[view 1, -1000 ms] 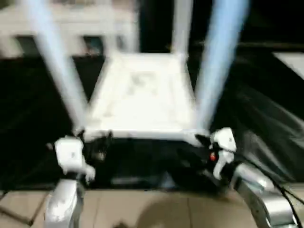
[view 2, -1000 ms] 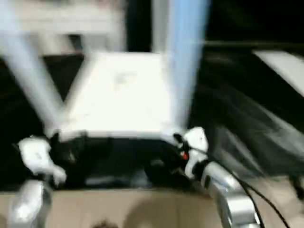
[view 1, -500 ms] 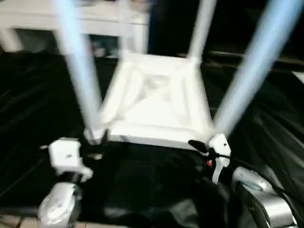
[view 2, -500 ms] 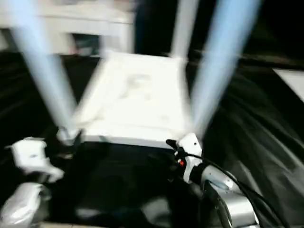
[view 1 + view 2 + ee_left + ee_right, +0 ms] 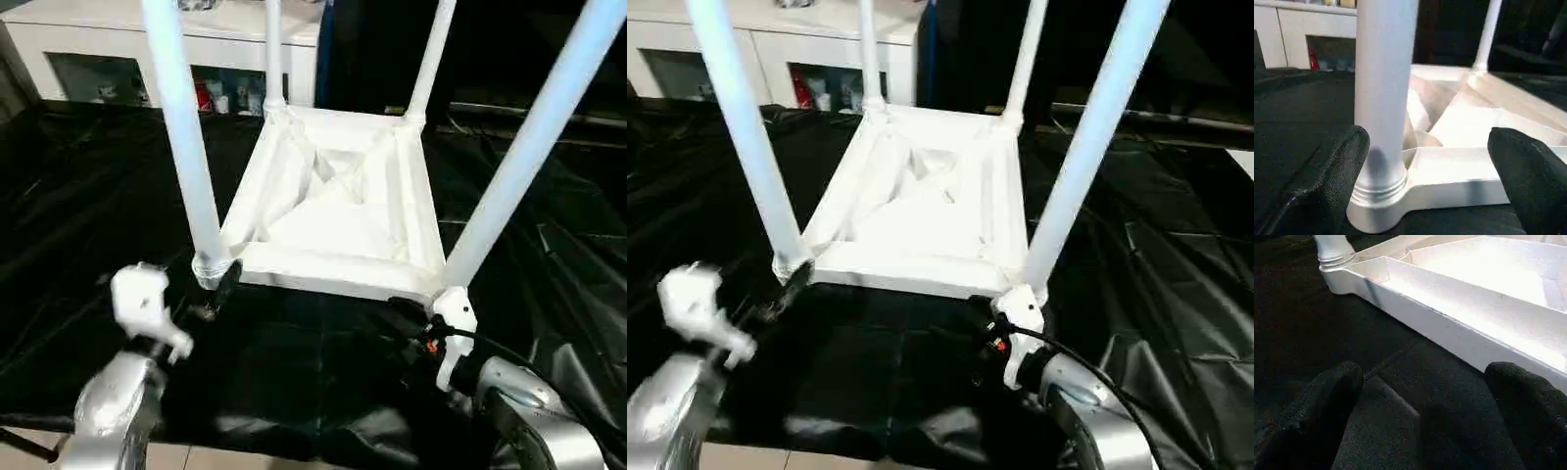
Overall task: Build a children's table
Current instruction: Flip table
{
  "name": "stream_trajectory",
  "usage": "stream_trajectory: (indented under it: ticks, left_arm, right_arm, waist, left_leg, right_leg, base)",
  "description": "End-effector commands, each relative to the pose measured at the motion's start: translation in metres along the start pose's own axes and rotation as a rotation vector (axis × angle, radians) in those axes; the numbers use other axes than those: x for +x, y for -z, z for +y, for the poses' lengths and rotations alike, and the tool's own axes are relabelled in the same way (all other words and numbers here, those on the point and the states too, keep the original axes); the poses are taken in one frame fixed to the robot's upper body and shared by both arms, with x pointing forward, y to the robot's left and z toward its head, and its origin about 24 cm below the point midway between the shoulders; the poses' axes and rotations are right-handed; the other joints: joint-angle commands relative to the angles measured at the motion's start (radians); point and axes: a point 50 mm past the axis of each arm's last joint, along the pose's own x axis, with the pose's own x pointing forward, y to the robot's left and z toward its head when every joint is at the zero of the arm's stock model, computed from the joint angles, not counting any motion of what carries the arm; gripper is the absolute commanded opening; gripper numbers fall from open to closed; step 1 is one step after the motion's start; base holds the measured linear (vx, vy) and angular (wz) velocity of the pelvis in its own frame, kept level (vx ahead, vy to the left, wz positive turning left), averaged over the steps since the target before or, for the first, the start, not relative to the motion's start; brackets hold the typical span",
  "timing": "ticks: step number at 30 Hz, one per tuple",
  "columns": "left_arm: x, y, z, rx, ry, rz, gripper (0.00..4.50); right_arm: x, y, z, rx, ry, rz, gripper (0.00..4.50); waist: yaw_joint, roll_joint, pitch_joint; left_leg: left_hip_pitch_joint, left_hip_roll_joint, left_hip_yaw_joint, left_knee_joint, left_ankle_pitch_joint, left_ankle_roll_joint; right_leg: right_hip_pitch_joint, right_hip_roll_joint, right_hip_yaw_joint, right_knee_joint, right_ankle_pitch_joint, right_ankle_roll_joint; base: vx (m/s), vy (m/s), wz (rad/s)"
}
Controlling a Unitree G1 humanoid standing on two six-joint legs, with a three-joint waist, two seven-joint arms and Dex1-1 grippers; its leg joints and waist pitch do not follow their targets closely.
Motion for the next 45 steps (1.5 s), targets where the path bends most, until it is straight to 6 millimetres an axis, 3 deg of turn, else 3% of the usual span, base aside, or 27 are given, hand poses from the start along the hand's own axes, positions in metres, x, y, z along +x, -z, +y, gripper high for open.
stream_trajectory:
  ticks: [1, 3, 7, 11, 19, 20, 23, 24, 27, 28, 33, 36, 40, 41, 45]
  left_arm:
    - [0.004, 0.007, 0.007, -0.008, -0.033, 0.047, 4.45]
    - [0.010, 0.007, 0.010, -0.031, -0.055, 0.050, 4.45]
    - [0.024, 0.012, 0.014, -0.051, -0.081, 0.076, 4.45]
    - [0.041, 0.013, 0.015, -0.089, -0.113, 0.074, 4.45]
    - [0.057, 0.012, 0.009, -0.137, -0.113, 0.077, 4.45]
    - [0.057, 0.013, 0.008, -0.163, -0.131, 0.080, 4.18]
    - [0.057, 0.014, 0.005, -0.183, -0.156, 0.085, 4.10]
    - [0.057, 0.015, 0.003, -0.194, -0.154, 0.089, 4.05]
    - [0.057, 0.017, -0.001, -0.202, -0.152, 0.093, 3.72]
    - [0.057, 0.018, -0.003, -0.203, -0.151, 0.094, 3.67]
    - [0.058, 0.017, -0.006, -0.219, -0.151, 0.086, 3.23]
    - [0.059, 0.016, -0.010, -0.228, -0.125, 0.071, 2.90]
    - [0.059, 0.018, -0.014, -0.227, -0.088, 0.084, 2.65]
    - [0.061, 0.020, -0.017, -0.217, -0.071, 0.095, 2.58]
    - [0.065, 0.021, -0.020, -0.215, -0.067, 0.103, 2.48]
  right_arm:
    - [-0.001, -0.005, -0.003, -0.003, 0.016, -0.027, 4.50]
    - [0.000, -0.006, -0.003, -0.003, 0.014, -0.030, 4.50]
    - [0.004, -0.007, -0.003, -0.005, 0.011, -0.036, 4.50]
    - [0.008, -0.010, -0.002, -0.003, 0.009, -0.051, 4.50]
    - [0.013, -0.012, -0.003, -0.005, 0.007, -0.056, 4.50]
    - [0.014, -0.012, -0.002, -0.006, 0.005, -0.058, 4.50]
    - [0.015, -0.011, -0.001, -0.007, 0.005, -0.059, 4.50]
    - [0.015, -0.010, -0.001, -0.008, 0.007, -0.058, 4.50]
    - [0.015, -0.010, -0.001, -0.009, 0.009, -0.057, 4.50]
    - [0.015, -0.010, -0.001, -0.011, 0.009, -0.057, 4.50]
    - [0.016, -0.009, 0.000, -0.011, 0.007, -0.061, 4.50]
    - [0.017, -0.008, 0.001, -0.021, -0.013, -0.059, 4.50]
    - [0.018, -0.009, 0.006, -0.043, -0.066, -0.053, 4.50]
    - [0.018, -0.013, 0.008, -0.040, -0.093, -0.068, 4.50]
    - [0.016, -0.019, 0.007, -0.044, -0.119, -0.094, 4.50]
  waist:
    - [0.001, 0.008, -0.034]
    - [0.001, 0.006, -0.039]
    - [0.003, 0.007, -0.044]
    - [0.002, 0.006, -0.044]
    - [0.003, 0.005, -0.045]
    - [0.004, 0.005, -0.045]
    - [0.003, 0.006, -0.046]
    - [0.004, 0.012, -0.045]
    - [0.002, 0.009, -0.045]
    - [0.003, 0.015, -0.044]
    - [0.003, 0.015, -0.045]
    - [0.001, 0.030, -0.045]
    - [0.000, 0.028, -0.047]
    - [-0.001, 0.036, -0.047]
    - [0.000, 0.032, -0.045]
  left_leg:
    - [-0.019, 0.055, -0.016, -0.100, -0.084, 0.063]
    - [-0.026, 0.058, -0.017, -0.097, -0.038, 0.057]
    - [-0.025, 0.059, -0.015, -0.092, 0.017, 0.065]
    - [-0.024, 0.060, -0.014, -0.094, 0.001, 0.062]
    - [-0.028, 0.061, -0.014, -0.092, 0.021, 0.062]
    - [-0.028, 0.062, -0.014, -0.092, 0.023, 0.062]
    - [-0.029, 0.064, -0.014, -0.091, 0.025, 0.064]
    - [-0.029, 0.064, -0.015, -0.092, 0.024, 0.063]
    - [-0.029, 0.064, -0.015, -0.093, 0.008, 0.061]
    - [-0.028, 0.064, -0.015, -0.093, 0.004, 0.059]
    - [-0.029, 0.065, -0.015, -0.093, 0.004, 0.059]
    - [-0.026, 0.067, -0.014, -0.093, 0.002, 0.057]
    - [-0.030, 0.064, -0.013, -0.088, 0.021, 0.075]
    - [-0.032, 0.064, -0.012, -0.087, 0.027, 0.085]
    - [-0.033, 0.068, -0.011, -0.088, 0.024, 0.090]
  right_leg:
    - [0.038, -0.064, 0.041, -0.073, -0.179, -0.193]
    - [0.046, -0.067, 0.035, -0.064, -0.113, -0.210]
    - [0.048, -0.066, 0.029, -0.056, -0.035, -0.235]
    - [0.049, -0.069, 0.029, -0.059, -0.057, -0.239]
    - [0.053, -0.073, 0.028, -0.055, -0.039, -0.254]
    - [0.053, -0.073, 0.028, -0.055, -0.036, -0.255]
    - [0.054, -0.073, 0.028, -0.055, -0.025, -0.261]
    - [0.054, -0.073, 0.028, -0.055, -0.024, -0.261]
    - [0.054, -0.073, 0.028, -0.058, -0.043, -0.257]
    - [0.052, -0.073, 0.029, -0.058, -0.044, -0.258]
    - [0.054, -0.072, 0.028, -0.058, -0.032, -0.259]
    - [0.049, -0.070, 0.027, -0.058, -0.014, -0.266]
    - [0.055, -0.070, 0.028, -0.056, 0.015, -0.276]
    - [0.054, -0.072, 0.028, -0.058, 0.012, -0.278]
    - [0.054, -0.071, 0.027, -0.059, -0.012, -0.275]
  base:
    - [0.000, 0.000, 0.00]
    - [0.000, 0.000, 0.00]
    - [0.000, 0.000, 0.00]
    - [0.000, 0.000, 0.00]
    - [0.000, 0.000, 0.00]
    - [0.000, 0.000, 0.00]
    - [0.000, 0.000, 0.00]
    - [0.000, 0.000, 0.00]
    - [0.000, 0.000, 0.00]
    - [0.000, 0.000, 0.00]
    - [0.000, 0.000, 0.00]
    - [0.000, 0.000, 0.00]
    - [0.000, 0.000, 0.00]
    - [0.000, 0.000, 0.00]
    - [0.000, 0.000, 0.00]
